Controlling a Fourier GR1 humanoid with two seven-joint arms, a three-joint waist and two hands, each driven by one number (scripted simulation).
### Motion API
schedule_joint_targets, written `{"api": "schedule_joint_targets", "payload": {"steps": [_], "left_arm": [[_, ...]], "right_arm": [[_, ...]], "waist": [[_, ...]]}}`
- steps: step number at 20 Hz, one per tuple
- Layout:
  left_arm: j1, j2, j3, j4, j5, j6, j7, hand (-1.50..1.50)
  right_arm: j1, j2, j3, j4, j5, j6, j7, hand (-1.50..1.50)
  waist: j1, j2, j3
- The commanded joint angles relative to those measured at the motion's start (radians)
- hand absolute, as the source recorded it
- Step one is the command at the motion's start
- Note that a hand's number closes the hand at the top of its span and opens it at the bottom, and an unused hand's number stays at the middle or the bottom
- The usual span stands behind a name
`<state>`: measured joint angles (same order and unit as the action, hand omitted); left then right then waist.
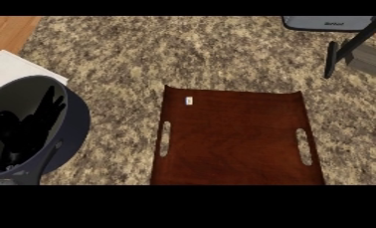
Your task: Pick the squash from the tray and place it in the tiered basket
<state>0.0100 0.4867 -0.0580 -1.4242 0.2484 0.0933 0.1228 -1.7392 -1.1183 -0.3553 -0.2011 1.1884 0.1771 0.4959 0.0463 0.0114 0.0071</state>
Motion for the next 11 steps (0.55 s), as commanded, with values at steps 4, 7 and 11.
{"api": "schedule_joint_targets", "payload": {"steps": [4,7,11], "left_arm": [[0.053,-0.008,0.001,0.026,0.007,-0.012,0.003,0.0],[0.072,0.018,0.031,0.037,0.019,-0.034,-0.012,0.0],[0.089,0.005,0.03,0.033,0.019,-0.031,-0.014,0.0]], "right_arm": [[-0.033,-0.124,-0.187,-0.022,-0.17,-0.044,0.044,-1.5],[0.007,-0.16,-0.248,-0.038,-0.235,-0.057,-0.011,-1.5],[0.091,-0.269,-0.329,-0.012,-0.326,0.073,-0.118,-1.5]], "waist": [[-0.032,-0.01,-0.006],[-0.042,-0.013,-0.006],[-0.06,-0.017,-0.006]]}}
